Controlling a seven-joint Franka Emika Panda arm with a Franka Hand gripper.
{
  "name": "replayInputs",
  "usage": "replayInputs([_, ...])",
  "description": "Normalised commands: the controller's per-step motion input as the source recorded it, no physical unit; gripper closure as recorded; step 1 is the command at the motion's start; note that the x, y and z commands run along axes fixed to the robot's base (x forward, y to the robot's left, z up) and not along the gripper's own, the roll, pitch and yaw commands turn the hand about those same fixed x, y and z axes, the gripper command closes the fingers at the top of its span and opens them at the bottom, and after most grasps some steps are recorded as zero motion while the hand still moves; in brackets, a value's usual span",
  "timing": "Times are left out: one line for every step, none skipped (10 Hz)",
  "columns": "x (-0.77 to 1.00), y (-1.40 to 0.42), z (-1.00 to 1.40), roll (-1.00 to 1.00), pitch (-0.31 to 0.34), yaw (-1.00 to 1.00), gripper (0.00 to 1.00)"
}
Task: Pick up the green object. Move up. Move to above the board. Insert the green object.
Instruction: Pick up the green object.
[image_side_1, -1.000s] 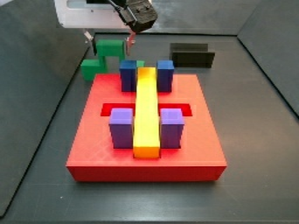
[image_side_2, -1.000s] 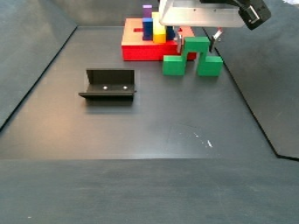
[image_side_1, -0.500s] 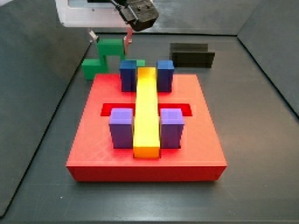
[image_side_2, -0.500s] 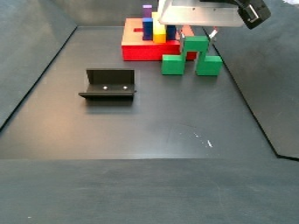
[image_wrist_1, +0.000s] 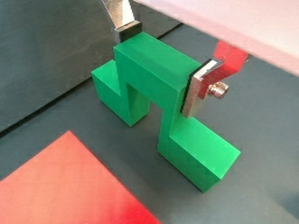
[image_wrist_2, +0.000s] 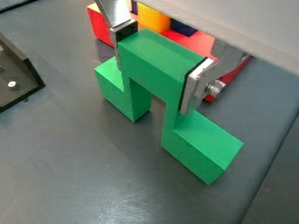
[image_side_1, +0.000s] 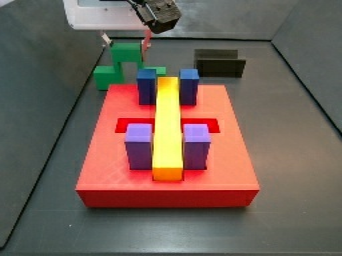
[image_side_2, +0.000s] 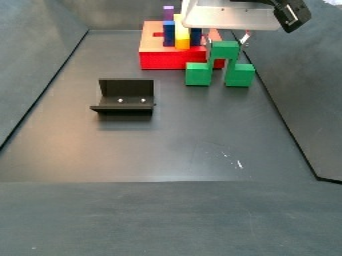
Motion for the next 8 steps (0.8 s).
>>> replayInputs([0.00,0.00,0.00,0.00,0.000,0.00,1.00])
replayInputs([0.00,0.00,0.00,0.00,0.000,0.00,1.00])
replayInputs([0.00,0.00,0.00,0.00,0.000,0.00,1.00])
replayInputs([0.00,0.00,0.00,0.00,0.000,0.00,1.00])
replayInputs([0.00,0.00,0.00,0.00,0.000,0.00,1.00])
replayInputs([0.00,0.00,0.00,0.00,0.000,0.00,1.00])
replayInputs([0.00,0.00,0.00,0.00,0.000,0.00,1.00])
replayInputs([0.00,0.00,0.00,0.00,0.000,0.00,1.00])
